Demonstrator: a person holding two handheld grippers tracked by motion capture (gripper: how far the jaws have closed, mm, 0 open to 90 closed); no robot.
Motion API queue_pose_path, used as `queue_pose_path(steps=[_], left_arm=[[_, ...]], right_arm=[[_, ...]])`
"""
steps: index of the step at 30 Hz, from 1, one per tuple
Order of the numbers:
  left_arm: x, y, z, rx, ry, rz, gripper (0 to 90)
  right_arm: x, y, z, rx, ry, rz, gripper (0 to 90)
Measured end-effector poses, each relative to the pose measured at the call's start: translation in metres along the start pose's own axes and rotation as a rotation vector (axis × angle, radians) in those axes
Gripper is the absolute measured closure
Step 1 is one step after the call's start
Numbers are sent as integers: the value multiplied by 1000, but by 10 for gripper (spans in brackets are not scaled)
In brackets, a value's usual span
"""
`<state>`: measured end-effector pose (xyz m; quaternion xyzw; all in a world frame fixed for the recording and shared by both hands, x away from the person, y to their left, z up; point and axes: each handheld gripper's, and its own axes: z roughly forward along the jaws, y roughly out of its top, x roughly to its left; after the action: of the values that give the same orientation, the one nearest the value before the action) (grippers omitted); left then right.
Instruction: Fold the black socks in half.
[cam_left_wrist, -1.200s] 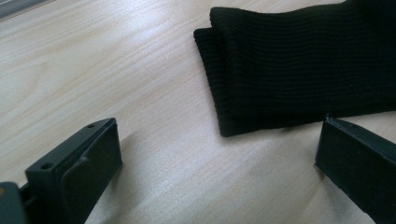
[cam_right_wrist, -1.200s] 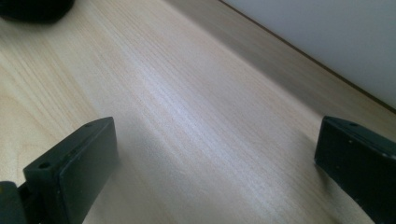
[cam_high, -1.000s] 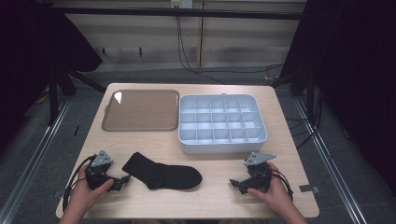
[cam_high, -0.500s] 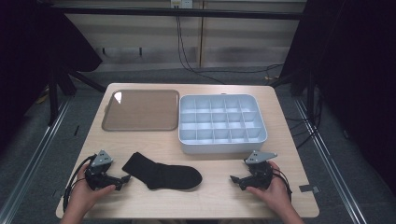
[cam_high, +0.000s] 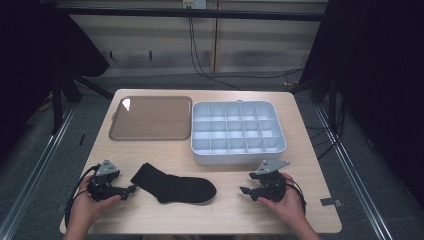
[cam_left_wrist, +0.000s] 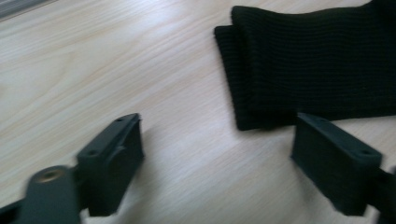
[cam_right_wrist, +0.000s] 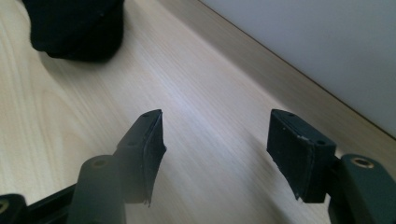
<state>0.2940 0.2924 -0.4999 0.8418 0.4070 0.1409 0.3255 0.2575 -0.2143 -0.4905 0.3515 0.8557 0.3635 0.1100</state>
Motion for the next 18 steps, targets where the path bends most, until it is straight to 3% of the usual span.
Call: queue_pose_path(steps=[3,5,9,11,12,14,15,18], left_arm=[[2,1,-3,21,12,-44,191],[3,3,-6,65,26,-56,222],[2,6,-7,89,30,-58,228],[1,10,-8,86,35,-53,232],[1,13,-8,91,29,-54,232],[-1,17,-9,91,30,-58,234],[-2,19,-9,91,18,-66,234],[-2,24,-10,91,19,-73,234]], right_arm=[[5,4,-1,12,-3,-9,390],[9,6,-4,22,1,-2,476],[11,10,-7,30,7,-14,565],[15,14,-8,48,26,-41,709],[15,14,-8,48,26,-41,709],[17,17,-8,59,58,-62,794],[21,20,-9,65,58,-70,878],[24,24,-9,71,83,-79,900]])
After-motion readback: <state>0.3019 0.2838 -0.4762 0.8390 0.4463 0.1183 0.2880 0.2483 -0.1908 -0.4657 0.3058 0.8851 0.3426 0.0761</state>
